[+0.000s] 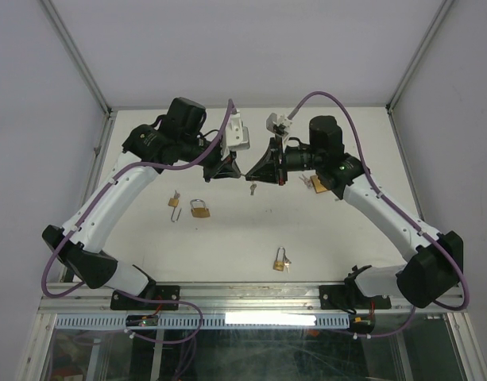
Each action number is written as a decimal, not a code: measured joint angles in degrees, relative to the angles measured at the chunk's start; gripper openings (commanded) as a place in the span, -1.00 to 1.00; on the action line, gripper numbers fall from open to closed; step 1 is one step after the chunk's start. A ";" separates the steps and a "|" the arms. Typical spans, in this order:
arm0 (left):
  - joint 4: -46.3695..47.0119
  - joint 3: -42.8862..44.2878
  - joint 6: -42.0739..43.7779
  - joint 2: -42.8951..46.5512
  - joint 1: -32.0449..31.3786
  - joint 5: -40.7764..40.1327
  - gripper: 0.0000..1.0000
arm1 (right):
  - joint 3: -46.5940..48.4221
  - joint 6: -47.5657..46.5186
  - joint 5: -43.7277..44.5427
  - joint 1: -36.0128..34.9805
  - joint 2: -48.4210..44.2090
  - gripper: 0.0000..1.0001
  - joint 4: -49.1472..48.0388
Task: Unlock with the key
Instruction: Pick up the key from the center of the board, then pick up the lock from the center of the board.
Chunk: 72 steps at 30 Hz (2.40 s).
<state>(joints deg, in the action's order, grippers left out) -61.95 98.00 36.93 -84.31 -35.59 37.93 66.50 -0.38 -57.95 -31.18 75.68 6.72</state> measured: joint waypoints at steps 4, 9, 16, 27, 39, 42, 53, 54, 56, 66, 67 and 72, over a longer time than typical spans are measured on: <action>0.26 0.00 -0.13 0.00 -0.04 0.31 -1.00 | -0.02 -0.20 0.02 0.00 -0.42 -1.00 0.09; 0.48 -0.35 -0.42 0.00 -0.04 1.01 0.24 | -0.35 -0.20 0.02 0.02 -0.79 -1.00 0.39; 3.67 -7.85 -1.22 3.80 1.68 1.33 0.98 | -0.31 -0.02 1.36 1.38 -0.94 -1.00 4.09; -3.80 -19.61 15.04 -0.90 8.22 -9.94 0.98 | -2.45 1.84 8.98 2.16 -3.58 -1.00 12.59; 7.65 -39.54 24.17 -1.16 5.90 -23.85 0.98 | -4.96 4.61 10.67 2.16 -5.22 -1.00 12.15; 12.72 -42.71 24.46 -1.18 5.92 -26.32 0.95 | -5.27 4.90 10.67 2.16 -5.25 -1.00 11.91; 19.15 -43.41 25.18 -3.52 5.92 -26.27 0.14 | -5.44 5.25 10.67 2.16 -5.27 -1.00 11.30; 19.12 -43.41 25.29 -3.89 5.92 -26.10 0.08 | -5.44 5.25 10.67 2.16 -5.27 -1.00 11.30; 19.10 -43.41 25.44 -4.61 5.92 -25.90 -0.06 | -5.44 5.22 10.67 2.16 -5.27 -1.00 11.28; 19.82 -43.10 25.73 -6.38 5.92 -25.70 -1.00 | -5.44 5.14 10.67 2.16 -5.27 -1.00 11.32; 19.82 -43.10 25.70 -6.38 5.92 -25.62 -1.00 | -5.44 5.07 10.67 2.19 -5.27 -1.00 11.32; 19.30 -42.80 24.22 -6.38 6.16 -24.02 -1.00 | -5.44 4.96 10.67 2.43 -5.27 -1.00 11.43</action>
<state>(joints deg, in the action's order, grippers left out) -42.65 55.20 61.14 -90.70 -29.43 13.91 61.06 4.58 -47.29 -28.75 70.41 18.15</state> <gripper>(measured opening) 0.406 0.007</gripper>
